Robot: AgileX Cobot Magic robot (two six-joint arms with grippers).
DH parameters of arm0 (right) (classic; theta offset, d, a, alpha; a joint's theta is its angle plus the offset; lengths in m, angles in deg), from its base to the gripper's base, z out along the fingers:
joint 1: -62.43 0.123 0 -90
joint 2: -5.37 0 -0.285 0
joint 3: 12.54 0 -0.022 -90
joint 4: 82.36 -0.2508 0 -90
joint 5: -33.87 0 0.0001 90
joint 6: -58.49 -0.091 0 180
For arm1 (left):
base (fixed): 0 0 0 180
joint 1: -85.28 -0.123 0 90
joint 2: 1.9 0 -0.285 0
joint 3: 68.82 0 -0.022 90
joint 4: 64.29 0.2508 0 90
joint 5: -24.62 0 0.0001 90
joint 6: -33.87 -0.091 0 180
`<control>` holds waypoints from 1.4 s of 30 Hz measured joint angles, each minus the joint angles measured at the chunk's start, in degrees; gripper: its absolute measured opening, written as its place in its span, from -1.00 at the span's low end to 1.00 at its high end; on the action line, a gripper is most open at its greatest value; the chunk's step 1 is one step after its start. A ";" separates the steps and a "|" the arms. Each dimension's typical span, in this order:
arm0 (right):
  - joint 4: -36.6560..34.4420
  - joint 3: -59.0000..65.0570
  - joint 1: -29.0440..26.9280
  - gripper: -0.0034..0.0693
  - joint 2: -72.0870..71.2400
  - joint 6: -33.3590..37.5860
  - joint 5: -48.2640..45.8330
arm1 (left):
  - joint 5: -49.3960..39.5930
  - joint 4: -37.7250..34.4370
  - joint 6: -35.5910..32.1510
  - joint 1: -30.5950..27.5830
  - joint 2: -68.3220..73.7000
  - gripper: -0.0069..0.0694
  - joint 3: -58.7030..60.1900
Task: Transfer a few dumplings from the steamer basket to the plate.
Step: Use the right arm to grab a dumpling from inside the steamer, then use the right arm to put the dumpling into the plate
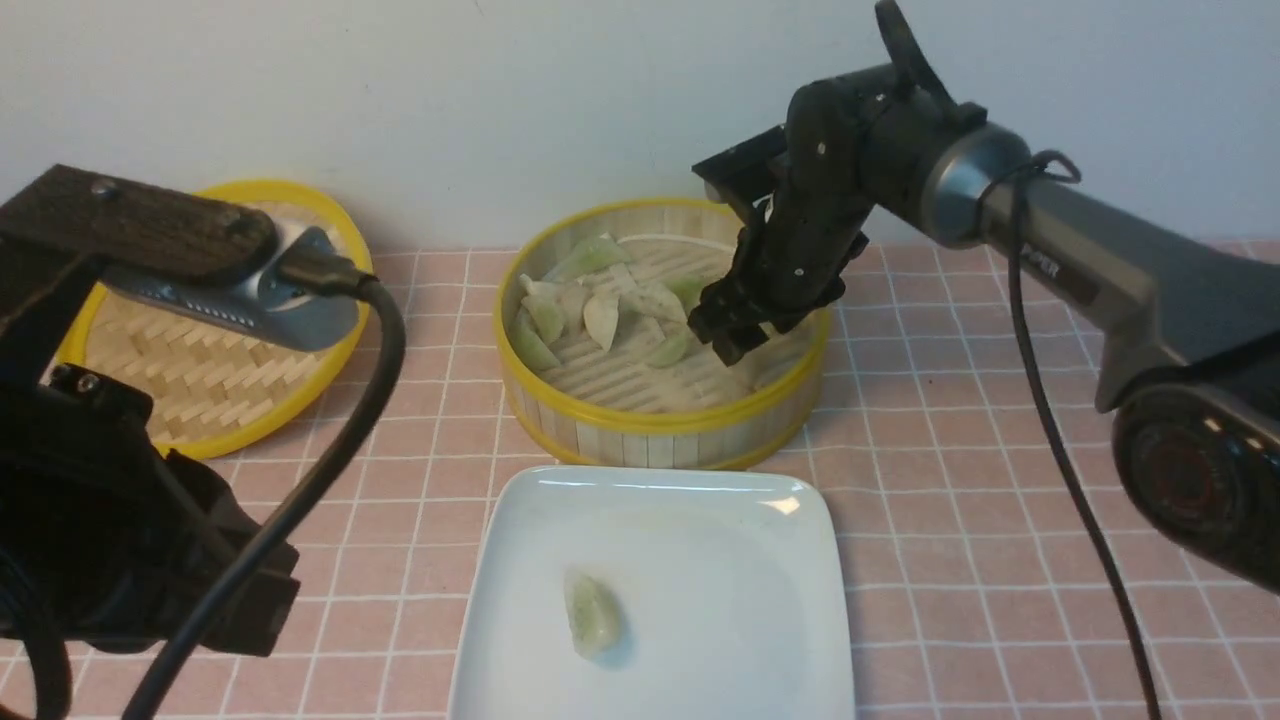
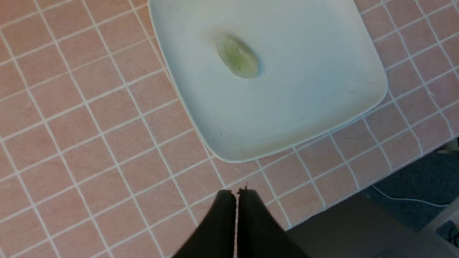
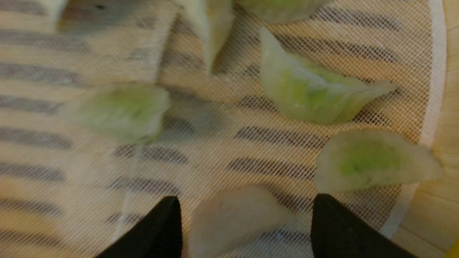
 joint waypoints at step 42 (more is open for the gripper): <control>-20.34 39.23 10.02 0.00 -23.96 -2.77 2.85 | 2.85 0.28 -2.61 0.00 -0.21 -0.83 0.00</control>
